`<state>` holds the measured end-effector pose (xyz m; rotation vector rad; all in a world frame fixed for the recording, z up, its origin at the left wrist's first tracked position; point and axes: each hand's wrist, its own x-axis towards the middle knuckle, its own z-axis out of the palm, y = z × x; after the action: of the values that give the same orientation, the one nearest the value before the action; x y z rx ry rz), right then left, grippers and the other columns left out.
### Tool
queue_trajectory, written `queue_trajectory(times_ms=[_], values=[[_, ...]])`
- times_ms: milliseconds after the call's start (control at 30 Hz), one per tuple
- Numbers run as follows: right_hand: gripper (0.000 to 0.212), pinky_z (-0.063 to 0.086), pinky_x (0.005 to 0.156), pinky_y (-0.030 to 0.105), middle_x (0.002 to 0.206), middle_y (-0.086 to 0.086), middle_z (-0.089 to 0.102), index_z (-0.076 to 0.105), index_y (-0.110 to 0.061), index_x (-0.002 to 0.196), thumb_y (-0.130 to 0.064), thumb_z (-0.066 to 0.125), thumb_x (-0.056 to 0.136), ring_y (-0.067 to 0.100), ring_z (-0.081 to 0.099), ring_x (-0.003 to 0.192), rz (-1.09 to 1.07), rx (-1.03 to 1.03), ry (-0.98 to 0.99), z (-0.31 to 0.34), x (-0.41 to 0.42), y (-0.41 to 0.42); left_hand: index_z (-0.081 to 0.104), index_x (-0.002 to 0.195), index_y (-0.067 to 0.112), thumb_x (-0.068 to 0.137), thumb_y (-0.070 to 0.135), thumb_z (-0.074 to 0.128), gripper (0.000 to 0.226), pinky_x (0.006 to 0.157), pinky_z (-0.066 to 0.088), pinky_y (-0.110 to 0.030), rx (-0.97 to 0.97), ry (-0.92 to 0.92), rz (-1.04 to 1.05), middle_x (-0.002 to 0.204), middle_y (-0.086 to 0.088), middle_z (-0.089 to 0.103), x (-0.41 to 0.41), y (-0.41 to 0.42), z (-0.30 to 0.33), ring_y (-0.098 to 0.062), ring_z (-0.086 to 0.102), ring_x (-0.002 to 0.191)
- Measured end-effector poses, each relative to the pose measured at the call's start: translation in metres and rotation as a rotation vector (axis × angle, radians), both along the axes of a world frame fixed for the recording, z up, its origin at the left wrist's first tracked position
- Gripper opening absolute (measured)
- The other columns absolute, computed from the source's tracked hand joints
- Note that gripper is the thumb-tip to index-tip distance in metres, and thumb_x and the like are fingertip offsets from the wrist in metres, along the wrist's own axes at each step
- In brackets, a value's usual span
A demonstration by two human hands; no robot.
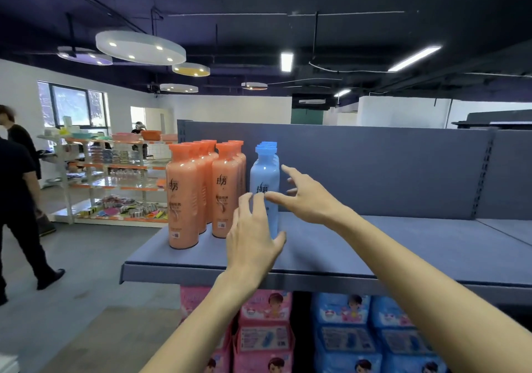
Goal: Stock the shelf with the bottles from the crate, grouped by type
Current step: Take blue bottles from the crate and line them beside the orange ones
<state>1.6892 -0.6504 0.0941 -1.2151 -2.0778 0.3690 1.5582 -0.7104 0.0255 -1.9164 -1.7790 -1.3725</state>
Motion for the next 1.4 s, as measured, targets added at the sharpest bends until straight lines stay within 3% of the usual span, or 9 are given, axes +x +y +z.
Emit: queue_trajectory(times_ms=[133,367,533,667,800,1000,1233,1400], values=[[0.074,0.044,0.086,0.026,0.142,0.004,0.046,0.031,-0.027,0.152,-0.05,0.065,0.09,0.016,0.057,0.117,-0.027,0.066,-0.054,0.003,0.015,-0.013,0.045,0.127,0.019,0.08,0.036,0.066,0.054,0.074,0.046,-0.032,-0.093,0.069,0.015,0.128,0.002,0.041,0.005,-0.006,0.006,-0.022,0.05,0.112],[0.064,0.043,0.089,0.025,0.141,-0.001,0.049,0.041,-0.027,0.145,-0.043,0.068,0.089,0.013,0.056,0.119,-0.036,0.103,-0.1,-0.002,0.041,-0.032,0.046,0.126,0.022,0.08,0.041,0.064,0.053,0.068,0.042,-0.029,-0.145,0.069,0.003,0.122,0.004,0.043,0.021,-0.018,-0.01,-0.02,0.053,0.106],[0.06,0.047,0.091,0.026,0.137,0.0,0.052,0.044,-0.025,0.143,-0.04,0.068,0.089,0.013,0.058,0.115,-0.061,0.119,-0.087,-0.001,0.064,-0.047,0.045,0.127,0.025,0.082,0.043,0.061,0.051,0.07,0.042,-0.028,-0.166,0.13,-0.093,0.12,0.007,0.047,0.047,-0.027,-0.015,-0.018,0.056,0.099],[0.055,0.051,0.092,0.03,0.133,-0.001,0.055,0.047,-0.025,0.14,-0.039,0.067,0.09,0.011,0.062,0.108,-0.08,0.128,-0.094,-0.006,0.091,-0.071,0.049,0.122,0.026,0.082,0.042,0.063,0.046,0.08,0.048,-0.033,-0.176,0.047,-0.223,0.119,0.01,0.054,0.069,-0.039,-0.02,-0.014,0.058,0.105],[0.044,0.051,0.078,0.016,0.117,-0.009,0.063,0.053,-0.031,0.129,-0.042,0.067,0.088,-0.001,0.066,0.09,-0.038,0.073,-0.119,-0.061,0.132,-0.108,0.054,0.11,0.034,0.073,0.051,0.063,0.041,0.084,0.053,-0.033,-0.236,0.005,-0.392,0.109,0.018,0.061,0.089,-0.064,-0.067,-0.003,0.06,0.101],[0.048,0.046,0.097,0.031,0.129,-0.003,0.057,0.05,-0.025,0.134,-0.039,0.066,0.091,0.01,0.06,0.106,-0.088,-0.114,-0.294,-0.153,0.185,-0.131,0.055,0.113,0.024,0.078,0.039,0.07,0.041,0.087,0.051,-0.037,-0.514,0.054,-0.427,0.111,0.008,0.063,0.132,-0.074,-0.137,-0.014,0.061,0.103],[0.05,0.05,0.095,0.036,0.129,-0.003,0.057,0.048,-0.025,0.136,-0.044,0.063,0.092,0.011,0.059,0.107,-0.094,-0.251,-0.244,-0.228,0.224,-0.133,0.053,0.119,0.023,0.082,0.039,0.068,0.043,0.089,0.05,-0.039,-0.69,0.091,-0.436,0.117,0.009,0.062,0.169,-0.075,-0.208,-0.015,0.058,0.109],[0.05,0.051,0.092,0.033,0.129,-0.003,0.057,0.048,-0.026,0.135,-0.044,0.065,0.092,0.01,0.062,0.102,-0.092,-0.498,-0.208,-0.328,0.241,-0.14,0.054,0.116,0.022,0.079,0.036,0.071,0.042,0.086,0.051,-0.038,-0.991,0.061,-0.371,0.109,0.008,0.063,0.175,-0.098,-0.294,-0.016,0.061,0.1]])
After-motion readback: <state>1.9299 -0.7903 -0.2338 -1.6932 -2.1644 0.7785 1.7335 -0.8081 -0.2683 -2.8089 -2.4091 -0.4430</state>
